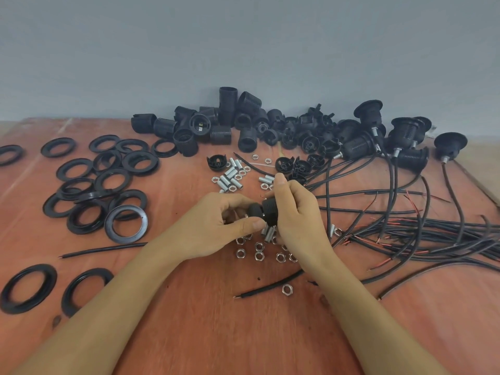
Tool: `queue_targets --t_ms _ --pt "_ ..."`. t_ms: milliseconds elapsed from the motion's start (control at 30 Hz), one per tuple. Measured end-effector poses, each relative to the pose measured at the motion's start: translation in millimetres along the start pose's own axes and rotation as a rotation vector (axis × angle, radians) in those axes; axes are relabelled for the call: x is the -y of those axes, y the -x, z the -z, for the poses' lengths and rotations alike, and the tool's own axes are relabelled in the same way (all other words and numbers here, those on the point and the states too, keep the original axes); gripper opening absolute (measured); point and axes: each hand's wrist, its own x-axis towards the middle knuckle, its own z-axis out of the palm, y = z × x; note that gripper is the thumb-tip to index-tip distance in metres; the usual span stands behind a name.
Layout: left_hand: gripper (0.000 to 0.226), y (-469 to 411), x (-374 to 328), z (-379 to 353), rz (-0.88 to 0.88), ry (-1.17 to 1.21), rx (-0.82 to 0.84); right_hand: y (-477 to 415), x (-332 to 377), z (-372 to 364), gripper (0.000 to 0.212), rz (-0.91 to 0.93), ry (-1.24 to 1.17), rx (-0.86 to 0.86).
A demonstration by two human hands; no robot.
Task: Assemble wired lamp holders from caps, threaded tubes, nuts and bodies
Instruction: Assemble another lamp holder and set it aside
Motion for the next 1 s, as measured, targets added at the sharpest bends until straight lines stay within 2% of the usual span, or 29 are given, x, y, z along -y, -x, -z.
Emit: queue_targets --t_ms 100,233,400,500,600,667,767,1000 --pt "0.03 1 -3 0 -0.058 -0.038 -0.043 -2 1 3 0.033 0.097 -0.034 -0.023" --pt "0.04 2 -4 -1 -0.198 -0.175 -0.155 -2 -1 6 0.013 0.186 -0.053 0.005" --pt "0.052 3 2 -6 -0.354 -0.38 -0.242 1 -6 8 0.034 0.329 -0.069 0.052" --pt "0.052 4 4 -8 -0.423 -0.442 -0.268 1 -6 10 0.035 0.394 -0.07 0.081" --pt "0.051 3 3 -7 -0.46 -0.45 -0.323 1 -8 8 0.025 0.377 0.01 0.014" --pt "0.048 2 5 -5 -0.471 -0.446 -0.35 1 -8 6 0.03 0.324 0.078 -0.008" --pt "0.05 3 8 -5 -0.451 -0.466 -0.333 -3 -9 10 0.031 0.29 0.136 0.057" --pt "0.051 7 6 -3 -0.438 -0.571 -0.26 -7 -6 22 0.028 0.339 0.221 0.19"
